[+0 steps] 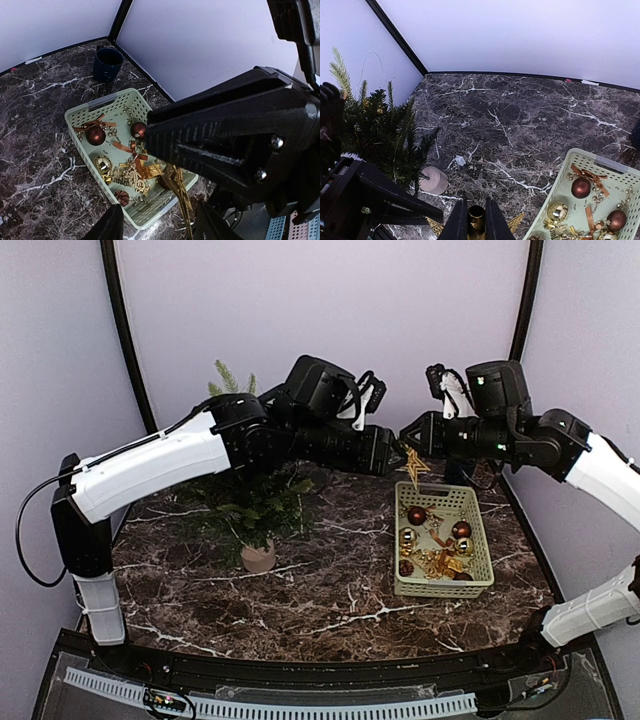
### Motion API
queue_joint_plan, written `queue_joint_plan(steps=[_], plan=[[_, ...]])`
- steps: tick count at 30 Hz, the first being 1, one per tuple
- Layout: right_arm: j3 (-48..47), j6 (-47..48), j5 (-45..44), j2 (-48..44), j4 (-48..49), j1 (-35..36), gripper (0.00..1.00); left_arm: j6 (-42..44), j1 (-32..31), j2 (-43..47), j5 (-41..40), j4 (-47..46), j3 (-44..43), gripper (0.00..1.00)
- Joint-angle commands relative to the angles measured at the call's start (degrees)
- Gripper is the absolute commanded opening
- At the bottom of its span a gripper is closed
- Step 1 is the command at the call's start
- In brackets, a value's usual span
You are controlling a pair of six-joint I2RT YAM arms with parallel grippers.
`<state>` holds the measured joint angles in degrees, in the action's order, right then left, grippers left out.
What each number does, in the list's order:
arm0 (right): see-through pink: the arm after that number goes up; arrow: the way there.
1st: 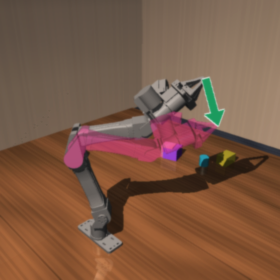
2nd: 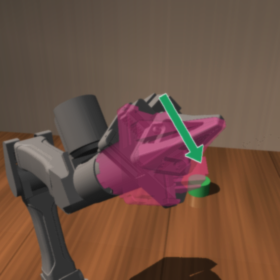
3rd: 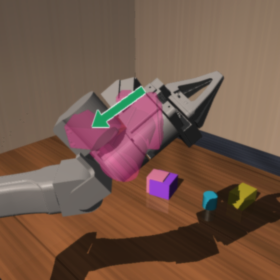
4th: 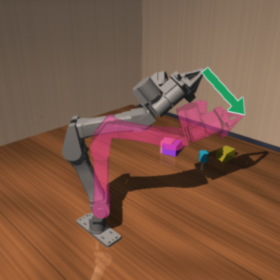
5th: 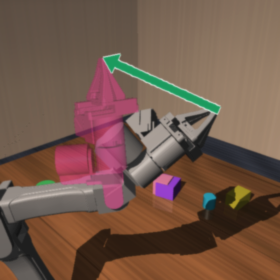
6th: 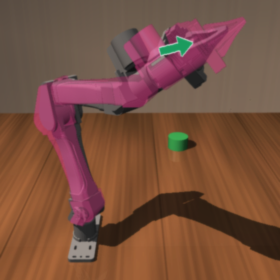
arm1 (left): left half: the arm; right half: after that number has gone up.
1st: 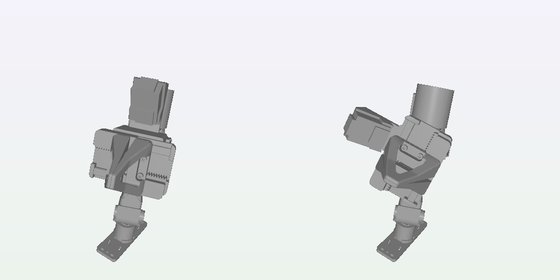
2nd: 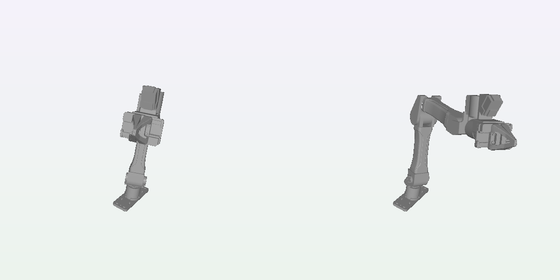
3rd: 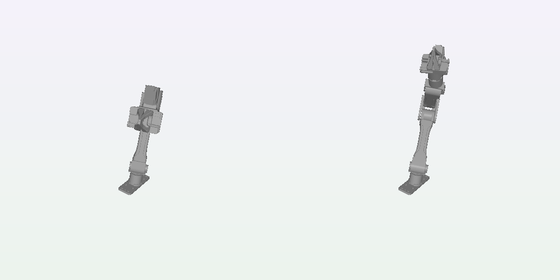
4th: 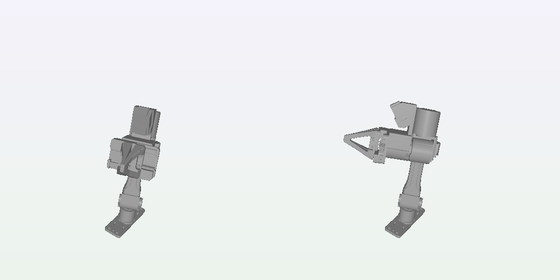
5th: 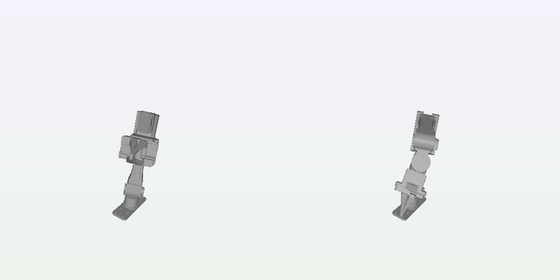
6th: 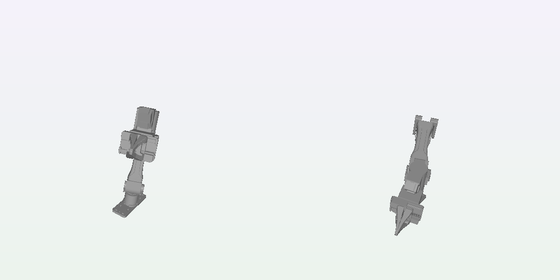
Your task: Decorate the small christmas tree
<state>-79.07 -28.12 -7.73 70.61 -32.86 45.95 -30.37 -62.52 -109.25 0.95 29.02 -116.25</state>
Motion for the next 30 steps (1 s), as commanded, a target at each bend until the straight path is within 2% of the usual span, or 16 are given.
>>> queue_joint_plan(steps=[1,6,14,17,19,23,25,30], plan=[[-1.59,0.73,-1.24,0.01,2.39,1.04,0.13,-0.88,0.42,0.00,1.88,-0.74,-1.17,0.45],[-1.96,1.71,-1.81,0.40,2.36,1.66,0.13,-1.32,0.42,-0.86,3.81,-2.09,-1.00,0.32],[-1.86,2.41,-3.09,0.98,1.94,2.03,0.14,-1.61,0.47,-1.14,4.50,-2.59,-0.91,0.03],[-1.43,2.44,-3.55,0.66,2.08,2.12,0.19,-1.71,0.43,-0.86,4.71,-2.94,-0.91,0.00],[-1.06,2.22,-4.01,-0.03,2.18,2.12,0.29,-1.39,0.47,-0.46,4.32,-3.06,-0.96,0.00],[-0.76,1.74,-7.02,-2.58,2.19,2.12,0.59,1.04,0.47,1.24,3.62,-3.89,-0.91,0.00],[-0.57,0.75,-9.57,-4.43,2.06,2.06,0.68,4.00,0.47,2.60,4.55,-6.11,-0.96,0.00],[1.24,-0.97,-13.00,-8.28,4.87,2.03,0.78,12.44,0.55,5.91,4.67,-6.44,-3.01,0.00]])
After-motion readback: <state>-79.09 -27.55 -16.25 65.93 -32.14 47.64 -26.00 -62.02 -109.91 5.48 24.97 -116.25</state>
